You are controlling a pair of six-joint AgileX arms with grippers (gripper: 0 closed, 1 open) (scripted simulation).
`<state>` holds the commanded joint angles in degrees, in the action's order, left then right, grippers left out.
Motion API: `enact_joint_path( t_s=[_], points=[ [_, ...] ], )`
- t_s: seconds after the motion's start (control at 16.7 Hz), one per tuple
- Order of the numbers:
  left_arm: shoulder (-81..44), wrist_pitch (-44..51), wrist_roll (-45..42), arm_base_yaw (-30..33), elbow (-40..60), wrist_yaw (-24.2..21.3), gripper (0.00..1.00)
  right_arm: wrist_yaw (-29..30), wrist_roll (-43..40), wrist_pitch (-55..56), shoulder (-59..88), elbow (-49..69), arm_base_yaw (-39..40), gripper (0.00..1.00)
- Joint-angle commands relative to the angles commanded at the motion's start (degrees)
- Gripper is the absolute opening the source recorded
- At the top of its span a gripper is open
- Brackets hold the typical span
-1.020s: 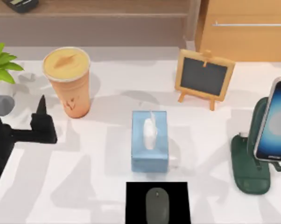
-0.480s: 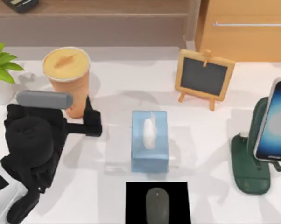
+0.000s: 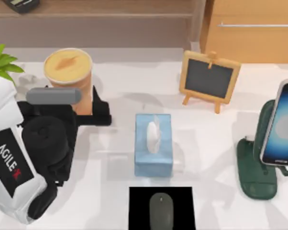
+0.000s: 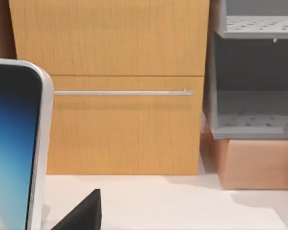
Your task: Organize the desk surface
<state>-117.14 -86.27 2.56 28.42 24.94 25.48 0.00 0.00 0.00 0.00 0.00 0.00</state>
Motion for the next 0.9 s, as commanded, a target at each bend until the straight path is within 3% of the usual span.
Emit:
enact_joint_path(
  t_s=[0.9],
  points=[
    [-2.98,3.4,-0.27,-2.59,6.45,-2.62,1.0,0.0,0.0,0.0,0.0,0.0,0.0,1.0]
  ],
)
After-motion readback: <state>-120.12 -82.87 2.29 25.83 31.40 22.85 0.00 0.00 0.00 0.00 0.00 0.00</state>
